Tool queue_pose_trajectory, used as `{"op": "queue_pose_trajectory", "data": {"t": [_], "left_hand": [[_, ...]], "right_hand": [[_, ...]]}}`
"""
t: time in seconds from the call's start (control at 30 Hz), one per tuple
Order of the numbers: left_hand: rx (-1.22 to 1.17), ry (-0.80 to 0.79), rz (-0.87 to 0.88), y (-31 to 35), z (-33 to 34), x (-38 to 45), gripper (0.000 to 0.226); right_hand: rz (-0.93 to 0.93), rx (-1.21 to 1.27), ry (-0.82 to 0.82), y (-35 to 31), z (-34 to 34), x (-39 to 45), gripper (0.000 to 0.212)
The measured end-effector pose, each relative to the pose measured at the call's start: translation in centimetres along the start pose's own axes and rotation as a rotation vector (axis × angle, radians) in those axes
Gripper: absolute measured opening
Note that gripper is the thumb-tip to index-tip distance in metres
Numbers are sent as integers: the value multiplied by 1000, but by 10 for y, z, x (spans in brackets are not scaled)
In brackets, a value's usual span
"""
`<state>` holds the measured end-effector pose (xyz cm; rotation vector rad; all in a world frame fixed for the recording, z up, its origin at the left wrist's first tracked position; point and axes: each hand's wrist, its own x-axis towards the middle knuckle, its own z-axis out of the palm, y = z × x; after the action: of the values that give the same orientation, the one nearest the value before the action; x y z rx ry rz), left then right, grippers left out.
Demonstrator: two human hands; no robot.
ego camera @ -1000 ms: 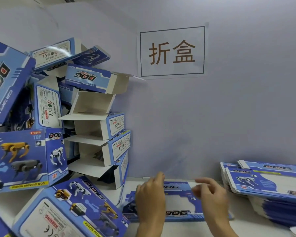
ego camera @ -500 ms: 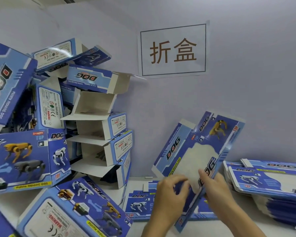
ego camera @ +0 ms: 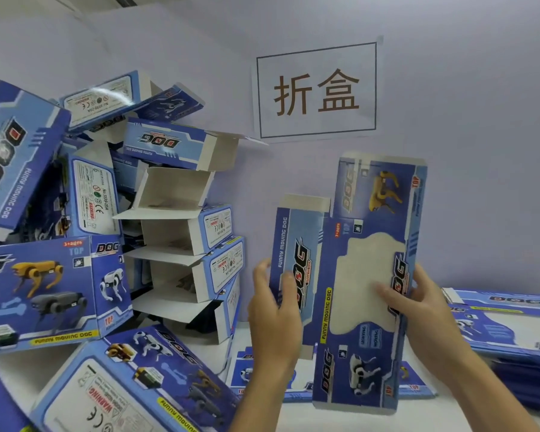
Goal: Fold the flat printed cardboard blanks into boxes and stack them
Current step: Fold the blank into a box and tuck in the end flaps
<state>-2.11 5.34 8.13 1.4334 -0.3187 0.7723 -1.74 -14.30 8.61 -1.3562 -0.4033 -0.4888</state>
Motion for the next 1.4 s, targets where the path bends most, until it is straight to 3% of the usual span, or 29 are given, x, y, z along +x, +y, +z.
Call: {"op": "queue_pose_trajectory", "data": {"t": [0.17,0.33,0.4,0.47,0.57,0.7,0.9,1.07,1.23,1.33,1.4], "left_hand": [[-98,-30,35,7,2,-4,6],[-88,-81,4,7,1,-2,31],[-108,-156,-33,10,4,-6,43],[-157,-275,-72,14,10,-13,57],[-211,-431,-106,25,21,-22,61],[-196,-483,-106,26,29,-25,52],[-175,-340,-83,30,20,-11,45],[-68,-67,-41,29,9,-2,36],[-17,205,-84,21,3,2,16],[-12,218,-18,25,7,-1,15],[28,117,42,28,13,-6,14]], "right_hand": [[-29,53,-60,0,5,0,48],[16,118,-92,-1,6,5,42],[54,167,-82,0,10,7,36],[65,155,-106,2,19,4,53],[69,144,-108,7,31,-2,72],[96,237,-32,8,26,1,63],[63,211,56,1,16,2,52],[53,150,125,-2,23,0,39],[-96,-256,256,-11,35,-4,36],[-118,-328,101,-19,49,-8,28],[-84,-264,-50,-22,57,-10,31]]}}
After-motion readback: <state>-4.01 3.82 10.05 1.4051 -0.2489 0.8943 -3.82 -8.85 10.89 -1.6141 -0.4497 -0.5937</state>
